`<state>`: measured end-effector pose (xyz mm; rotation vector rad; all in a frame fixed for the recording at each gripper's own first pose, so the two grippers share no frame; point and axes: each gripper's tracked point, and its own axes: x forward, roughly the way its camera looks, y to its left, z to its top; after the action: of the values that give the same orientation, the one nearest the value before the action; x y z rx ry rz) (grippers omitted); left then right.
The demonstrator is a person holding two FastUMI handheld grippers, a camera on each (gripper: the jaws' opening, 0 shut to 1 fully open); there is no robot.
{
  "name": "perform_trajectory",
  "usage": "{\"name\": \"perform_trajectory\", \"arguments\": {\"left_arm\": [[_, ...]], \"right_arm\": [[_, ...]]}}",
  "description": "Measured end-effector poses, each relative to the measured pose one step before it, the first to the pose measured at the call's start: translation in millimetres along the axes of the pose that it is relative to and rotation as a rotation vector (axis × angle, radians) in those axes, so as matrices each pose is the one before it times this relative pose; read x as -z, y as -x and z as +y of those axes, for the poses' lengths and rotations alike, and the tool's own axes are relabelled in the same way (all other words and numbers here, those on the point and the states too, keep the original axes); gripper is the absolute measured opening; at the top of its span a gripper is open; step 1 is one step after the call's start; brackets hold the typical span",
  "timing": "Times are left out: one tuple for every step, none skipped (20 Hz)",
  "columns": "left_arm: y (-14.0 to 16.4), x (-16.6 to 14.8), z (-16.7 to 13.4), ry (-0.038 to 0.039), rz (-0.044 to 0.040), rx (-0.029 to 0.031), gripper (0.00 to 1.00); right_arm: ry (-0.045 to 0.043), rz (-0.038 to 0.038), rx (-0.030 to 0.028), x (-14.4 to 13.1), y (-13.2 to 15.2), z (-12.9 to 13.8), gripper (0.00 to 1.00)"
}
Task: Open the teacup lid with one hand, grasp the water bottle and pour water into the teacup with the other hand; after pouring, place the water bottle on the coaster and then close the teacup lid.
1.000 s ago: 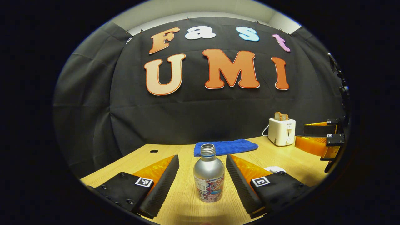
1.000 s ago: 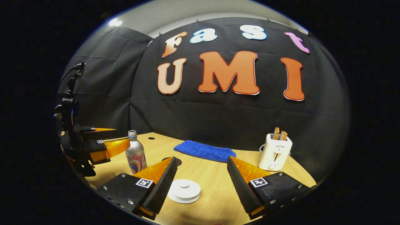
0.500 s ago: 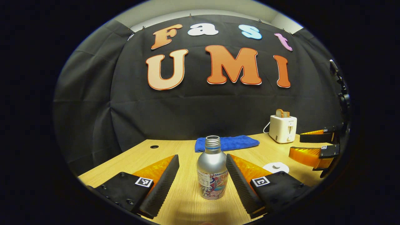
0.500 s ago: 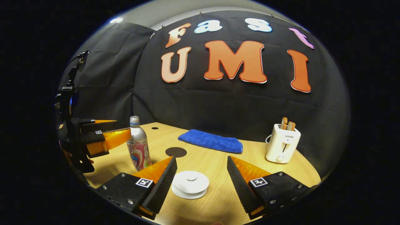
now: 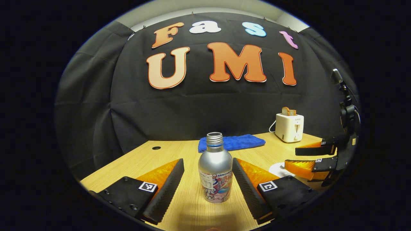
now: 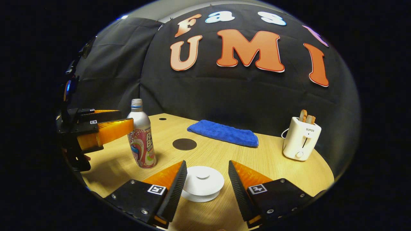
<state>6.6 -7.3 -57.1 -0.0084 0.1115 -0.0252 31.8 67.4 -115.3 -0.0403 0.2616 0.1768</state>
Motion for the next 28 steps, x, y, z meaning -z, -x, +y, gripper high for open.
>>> {"name": "perform_trajectory", "arguments": {"left_arm": [[-2.13,-1.53,0.66,-0.00308,0.0028,0.00036,0.99],[-0.94,0.01,-0.42,-0.00294,0.00024,-0.00081,0.99],[-0.84,0.78,-1.07,-0.00203,0.00499,0.00023,0.99],[0.72,2.43,-0.04,-0.00158,0.00701,0.00088,1.0],[-0.09,0.85,-1.08,0.00003,0.00431,0.00028,0.99],[-1.96,1.64,0.29,0.0011,0.00588,0.0025,0.99],[-1.16,1.14,-0.35,-0.00019,0.00737,0.00203,0.99],[-0.83,3.79,-0.82,0.00254,0.00811,0.00087,0.99],[-0.59,3.73,-0.14,0.00449,0.00771,-0.00109,0.99],[-0.97,3.39,1.02,0.00486,0.00985,-0.00056,0.99],[-1.75,1.5,-0.84,0.00692,0.0045,0.00216,0.99],[-1.11,2.43,-1.32,0.00449,0.00616,0.00327,0.99],[-0.6,1.23,-0.51,0.00033,0.00381,0.00086,0.99],[-0.51,3.83,0.87,-0.00353,0.00604,-0.00201,0.99],[-2.06,2.18,-0.05,-0.00219,0.00321,-0.00152,0.99],[-2.28,3.15,-1.16,-0.00091,0.0091,0.00085,1.0],[-1.62,4.3,-0.74,0.00303,0.01076,0.00195,0.99],[-1.97,4.87,0.53,0.00152,0.01135,-0.00028,0.99],[-2.19,1.87,0.16,0.00437,0.00606,0.00096,0.99],[-0.67,3.57,-1.09,0.0044,0.01196,0.00319,0.94],[-1.52,2.79,-0.01,0.00321,0.00836,0.00325,1.0],[-0.93,5.45,0.31,0.00272,0.00879,0.00072,0.99],[-1.03,1.34,0.97,0.0033,0.00424,0.00118,0.99],[-1.46,1.07,-1.15,0.00129,0.0052,0.00179,0.99],[-1.94,0.76,-1.14,0.00185,0.00318,0.00257,0.99],[-1.86,1.5,0.58,0.00363,0.00501,0.00216,0.99],[-2.0,1.5,-0.31,0.0025,0.00734,0.00022,0.99],[-2.85,3.05,-0.76,0.00428,0.00736,0.00161,0.99]], "right_arm": [[-0.00782,0.01208,-0.0087,3.46,-3.86,2.22,0.73],[-0.00373,0.01351,-0.00759,3.0,-2.99,-0.23,0.71],[-0.00399,0.00506,-0.00074,0.98,-3.27,-0.4,0.67],[-0.00178,0.00839,-0.00164,1.56,-1.76,-0.27,0.64],[-0.00092,0.00025,-0.00213,-0.96,-2.68,0.08,0.57],[0.00218,0.00094,-0.0055,-0.04,-0.92,0.62,0.54],[0.00813,0.00283,-0.00559,0.71,-2.01,1.55,0.5],[0.00933,0.00102,-0.00574,0.46,-0.81,1.01,0.48],[0.00595,-0.00217,-0.00125,-0.41,-0.62,0.73,0.44],[0.00281,-0.00272,-0.00521,-0.2,-0.21,1.68,0.39],[0.00565,-0.0027,-0.00665,0.05,-0.44,2.07,0.4],[0.01201,-0.00338,0.00019,0.79,0.48,0.42,0.36],[0.01987,-0.00418,0.00128,-0.7,-0.11,0.39,0.31],[0.0252,-0.0044,0.00437,-0.3,-0.97,-0.26,0.3],[0.01211,-0.00066,0.00243,0.58,2.01,0.36,0.3],[0.01114,-0.00419,0.00026,-0.6,-0.56,0.6,0.27],[0.00254,-0.00072,-0.00015,-0.4,0.06,-0.4,0.25],[-0.00558,0.00143,-0.00213,0.14,0.28,0.2,0.25],[-0.01053,0.0044,-0.00021,0.99,-0.9,-1.22,0.23],[-0.01548,0.00475,0.0004,0.05,-0.07,-1.2,0.23],[-0.0126,0.00271,-0.00247,-0.02,0.36,-0.71,0.23],[-0.00894,-0.00385,0.00615,-1.51,1.24,-0.84,0.22],[-0.00561,-0.01345,0.00855,-4.59,1.5,-2.07,0.22],[-0.00752,-0.01464,0.00388,-4.3,2.49,-1.35,0.23],[-0.00815,-0.01345,-0.00054,-5.16,2.0,-0.77,0.23],[-0.00844,-0.01264,0.00318,-4.41,2.82,-1.84,0.23],[-0.00524,-0.00864,0.00024,-4.61,3.53,-1.39,0.22],[-0.0034,-0.01172,0.01286,-3.56,3.06,-4.3,0.23]]}}
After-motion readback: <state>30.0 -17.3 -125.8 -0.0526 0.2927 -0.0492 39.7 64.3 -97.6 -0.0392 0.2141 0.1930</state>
